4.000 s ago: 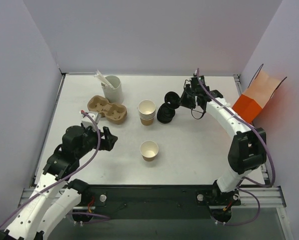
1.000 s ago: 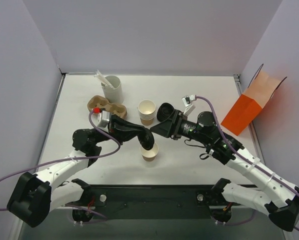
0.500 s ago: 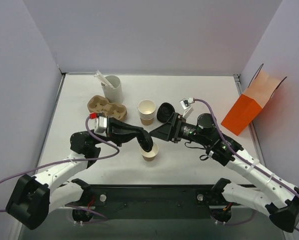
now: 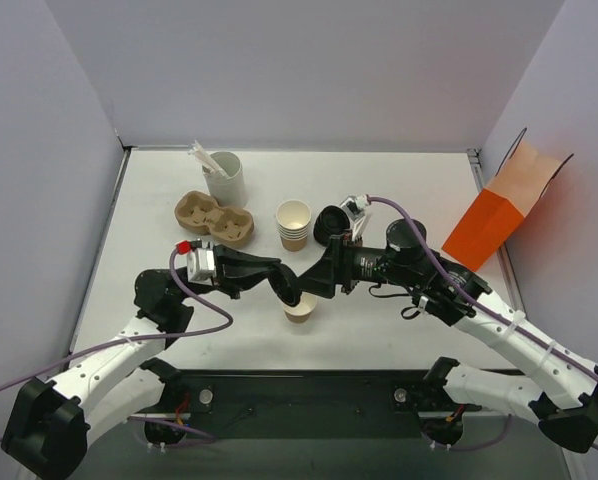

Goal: Pack the takeout coffee

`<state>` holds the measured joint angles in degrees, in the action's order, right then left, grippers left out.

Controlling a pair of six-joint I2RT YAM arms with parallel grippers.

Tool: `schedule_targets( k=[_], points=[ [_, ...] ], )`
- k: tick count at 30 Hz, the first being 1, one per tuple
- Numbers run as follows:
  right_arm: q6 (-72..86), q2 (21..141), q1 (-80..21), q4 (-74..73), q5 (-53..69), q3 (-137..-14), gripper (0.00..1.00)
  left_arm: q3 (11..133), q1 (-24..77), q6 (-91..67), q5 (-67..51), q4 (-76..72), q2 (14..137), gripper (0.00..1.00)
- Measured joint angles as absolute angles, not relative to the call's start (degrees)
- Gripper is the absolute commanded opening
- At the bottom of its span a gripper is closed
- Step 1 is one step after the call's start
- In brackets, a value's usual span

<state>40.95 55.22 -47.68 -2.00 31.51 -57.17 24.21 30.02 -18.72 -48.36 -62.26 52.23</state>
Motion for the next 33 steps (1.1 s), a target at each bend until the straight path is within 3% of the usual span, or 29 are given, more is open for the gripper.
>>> schedule_targets(
  k=[6, 8, 13, 23, 26, 33],
  points=[
    [37.17, 57.89, -50.28, -5.85, 29.28, -59.79, 0.41, 24.21, 30.02, -16.25, -47.7, -54.89, 50.98, 0.0],
    [36.49, 58.08, -50.48, -6.44, 28.56, -60.07, 0.4, 24.21, 30.02, -15.29, -47.13, -52.47, 50.3, 0.0],
    [36.01, 58.33, -50.76, -7.14, 27.64, -60.12, 0.52, 23.9, 30.04, -12.51, -46.72, -49.78, 48.8, 0.0],
    [38.37, 54.52, -51.48, -7.2, 22.94, -58.89, 0.54, 23.29, 30.02, -9.8, -44.03, -50.52, 47.66, 0.0],
    [39.09, 54.89, -51.53, -8.84, 21.37, -59.96, 0.6, 23.29, 30.39, -7.38, -42.09, -50.41, 47.66, 0.0],
    [54.5, 53.65, -51.53, -7.44, 13.21, -56.18, 0.62, 23.05, 33.23, 5.72, -29.45, -49.78, 44.6, 0.0]
  ],
)
